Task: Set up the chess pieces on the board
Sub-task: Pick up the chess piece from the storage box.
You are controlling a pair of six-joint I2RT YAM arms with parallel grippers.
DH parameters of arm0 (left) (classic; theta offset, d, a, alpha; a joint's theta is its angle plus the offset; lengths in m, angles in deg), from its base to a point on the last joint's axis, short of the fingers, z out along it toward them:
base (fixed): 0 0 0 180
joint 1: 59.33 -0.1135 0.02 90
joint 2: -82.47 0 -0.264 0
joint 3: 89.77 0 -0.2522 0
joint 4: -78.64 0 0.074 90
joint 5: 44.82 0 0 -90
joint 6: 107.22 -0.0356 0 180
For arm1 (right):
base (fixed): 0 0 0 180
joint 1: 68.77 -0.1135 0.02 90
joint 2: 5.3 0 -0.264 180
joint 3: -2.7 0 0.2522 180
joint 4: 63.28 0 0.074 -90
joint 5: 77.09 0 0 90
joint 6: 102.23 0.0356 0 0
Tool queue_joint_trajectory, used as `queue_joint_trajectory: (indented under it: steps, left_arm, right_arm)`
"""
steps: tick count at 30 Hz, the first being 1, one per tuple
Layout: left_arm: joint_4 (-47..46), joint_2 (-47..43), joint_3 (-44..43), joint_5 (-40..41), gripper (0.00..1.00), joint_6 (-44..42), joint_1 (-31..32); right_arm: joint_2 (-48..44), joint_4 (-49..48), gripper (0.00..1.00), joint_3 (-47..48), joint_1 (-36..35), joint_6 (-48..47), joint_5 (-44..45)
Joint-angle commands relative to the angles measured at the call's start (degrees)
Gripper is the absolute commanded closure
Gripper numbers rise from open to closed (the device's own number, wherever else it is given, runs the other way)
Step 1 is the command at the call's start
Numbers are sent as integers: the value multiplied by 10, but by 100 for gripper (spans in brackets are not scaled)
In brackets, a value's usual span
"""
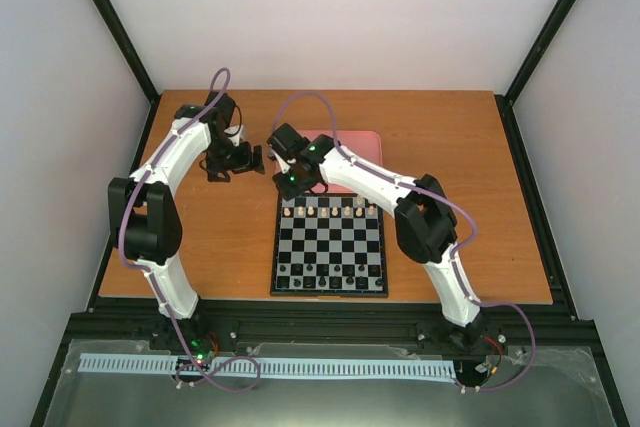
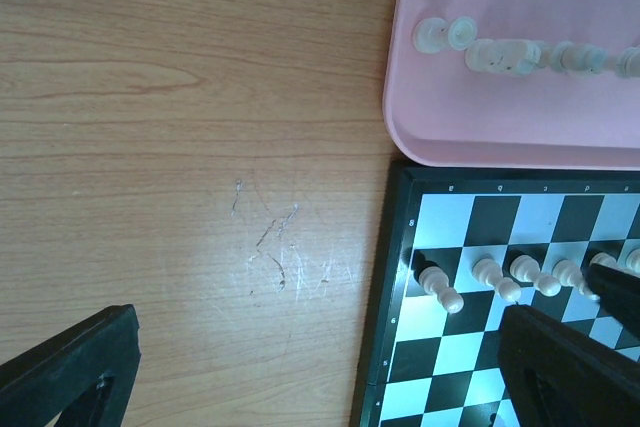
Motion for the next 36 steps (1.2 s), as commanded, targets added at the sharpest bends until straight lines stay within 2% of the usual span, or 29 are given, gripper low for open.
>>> queue_joint_trajectory:
  steps: [1,6,13,36]
  left_arm:
    - [8,-18,-9,-5,0,5,1]
    - [8,-18,-9,-6,0,5,1]
    - [13,-11,-16,-1,0,4,1]
    - [18,11,-20,7,0,1,1]
  right_arm:
    - [-45,15,58,7,18,14,54]
    - [-68,43,55,-7,91,27,58]
    - [-46,54,53,-30,175,10,40]
    - [64,65,53,13,205,-31,12]
